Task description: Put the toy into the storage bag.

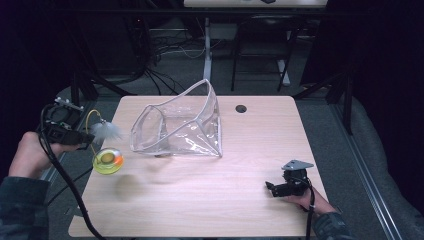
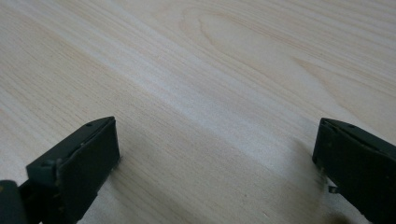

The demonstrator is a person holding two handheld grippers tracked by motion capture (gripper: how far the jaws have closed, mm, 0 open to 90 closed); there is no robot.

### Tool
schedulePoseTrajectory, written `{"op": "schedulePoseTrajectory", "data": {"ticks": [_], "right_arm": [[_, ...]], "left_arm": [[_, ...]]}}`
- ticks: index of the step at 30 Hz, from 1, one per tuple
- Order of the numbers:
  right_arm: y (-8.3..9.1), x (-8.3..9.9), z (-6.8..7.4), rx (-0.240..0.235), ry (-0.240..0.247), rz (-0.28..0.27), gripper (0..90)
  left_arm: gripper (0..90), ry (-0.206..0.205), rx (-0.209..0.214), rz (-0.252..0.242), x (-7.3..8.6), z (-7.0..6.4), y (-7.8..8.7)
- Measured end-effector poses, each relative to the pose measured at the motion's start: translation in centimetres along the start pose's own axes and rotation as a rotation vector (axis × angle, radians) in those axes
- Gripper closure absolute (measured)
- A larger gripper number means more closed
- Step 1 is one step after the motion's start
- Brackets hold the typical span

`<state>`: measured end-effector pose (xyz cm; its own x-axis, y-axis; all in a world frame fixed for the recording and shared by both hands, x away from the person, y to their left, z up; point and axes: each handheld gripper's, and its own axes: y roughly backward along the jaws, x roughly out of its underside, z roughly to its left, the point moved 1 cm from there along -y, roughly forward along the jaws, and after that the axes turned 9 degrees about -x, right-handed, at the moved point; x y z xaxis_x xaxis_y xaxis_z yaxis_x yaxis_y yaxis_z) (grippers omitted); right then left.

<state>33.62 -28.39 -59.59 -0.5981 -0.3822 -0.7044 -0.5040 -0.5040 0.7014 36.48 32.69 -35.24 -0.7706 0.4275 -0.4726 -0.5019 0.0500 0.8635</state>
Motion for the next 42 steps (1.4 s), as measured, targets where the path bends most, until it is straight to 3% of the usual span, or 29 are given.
{"op": "schedulePoseTrajectory", "data": {"ticks": [16, 42], "right_arm": [[0.0, 0.0, 0.0, 0.003, 0.0, -0.001, 0.0], [0.0, 0.0, 0.0, 0.004, -0.001, -0.002, 0.0]], "left_arm": [[88.0, -0.008, -0.005, 0.017, -2.0, 1.1, 0.3], [88.0, -0.02, -0.037, 0.013, -6.0, 2.5, 2.2]]}}
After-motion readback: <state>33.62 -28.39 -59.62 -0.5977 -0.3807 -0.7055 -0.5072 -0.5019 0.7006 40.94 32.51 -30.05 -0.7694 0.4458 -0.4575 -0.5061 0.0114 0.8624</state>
